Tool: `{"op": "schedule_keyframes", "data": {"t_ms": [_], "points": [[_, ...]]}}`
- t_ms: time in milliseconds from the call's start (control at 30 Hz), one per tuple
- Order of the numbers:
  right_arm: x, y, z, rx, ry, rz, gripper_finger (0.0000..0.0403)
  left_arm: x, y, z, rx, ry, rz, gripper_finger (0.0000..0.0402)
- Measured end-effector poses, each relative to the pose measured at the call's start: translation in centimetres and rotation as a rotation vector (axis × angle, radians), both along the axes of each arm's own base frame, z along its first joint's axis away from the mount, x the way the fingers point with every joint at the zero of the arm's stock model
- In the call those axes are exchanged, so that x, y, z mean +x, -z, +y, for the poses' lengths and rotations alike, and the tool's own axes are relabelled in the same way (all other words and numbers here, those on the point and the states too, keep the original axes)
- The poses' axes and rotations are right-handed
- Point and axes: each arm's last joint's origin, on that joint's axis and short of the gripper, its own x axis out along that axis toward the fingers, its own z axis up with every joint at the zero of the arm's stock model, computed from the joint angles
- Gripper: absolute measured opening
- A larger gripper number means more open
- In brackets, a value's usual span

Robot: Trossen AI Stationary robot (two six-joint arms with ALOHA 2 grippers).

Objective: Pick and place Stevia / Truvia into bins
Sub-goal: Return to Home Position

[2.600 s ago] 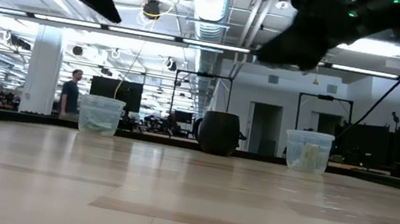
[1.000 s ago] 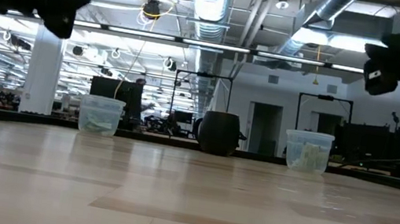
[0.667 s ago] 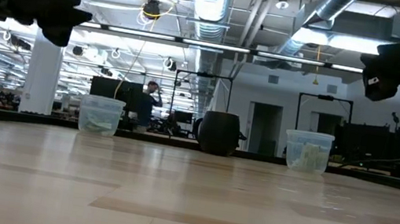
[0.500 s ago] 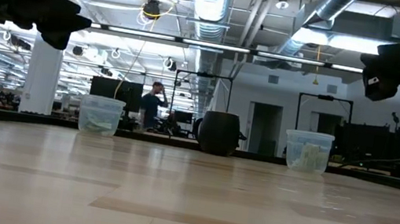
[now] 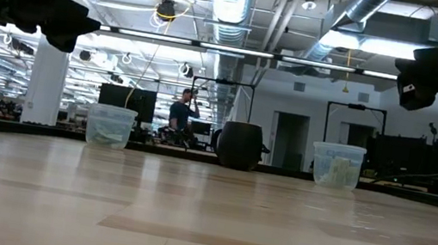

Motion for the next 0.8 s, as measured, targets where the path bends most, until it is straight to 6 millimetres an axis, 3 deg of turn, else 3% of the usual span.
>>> {"op": "schedule_keyframes", "data": {"t_ms": [800], "points": [[0.00, 0.01, 0.00, 0.000, 0.000, 0.000, 0.0121, 0.00, 0.02, 0.00, -0.033, 0.000, 0.002, 0.0156]]}}
